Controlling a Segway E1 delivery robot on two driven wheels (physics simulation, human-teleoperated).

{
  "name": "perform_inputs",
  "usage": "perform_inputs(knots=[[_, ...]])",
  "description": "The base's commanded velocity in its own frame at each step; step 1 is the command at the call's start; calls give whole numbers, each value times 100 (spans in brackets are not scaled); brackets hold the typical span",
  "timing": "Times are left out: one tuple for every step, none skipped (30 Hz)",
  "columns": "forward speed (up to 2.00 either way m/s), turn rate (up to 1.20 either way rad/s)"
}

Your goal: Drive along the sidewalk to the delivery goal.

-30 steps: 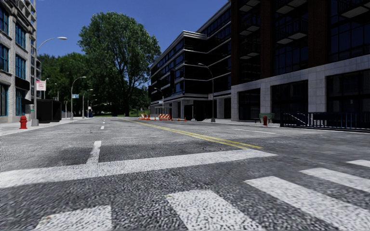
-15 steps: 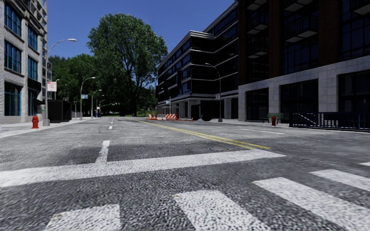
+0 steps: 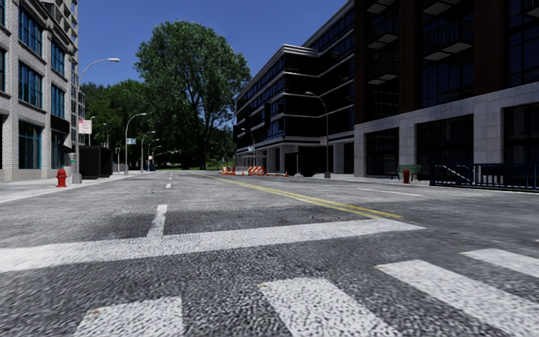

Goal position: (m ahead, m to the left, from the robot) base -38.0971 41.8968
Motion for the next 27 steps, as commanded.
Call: perform_inputs(knots=[[0, 25], [0, 40], [0, 40], [0, 47], [0, 51], [0, 56], [0, 57], [0, 57], [0, 57], [0, 57], [0, 57], [0, 58], [0, 58], [0, 58], [0, 58], [0, 58], [0, 58], [0, 58], [0, 58], [0, 58], [0, 58], [0, 58], [0, 58], [0, 58], [0, 58], [0, 58], [0, 58]])
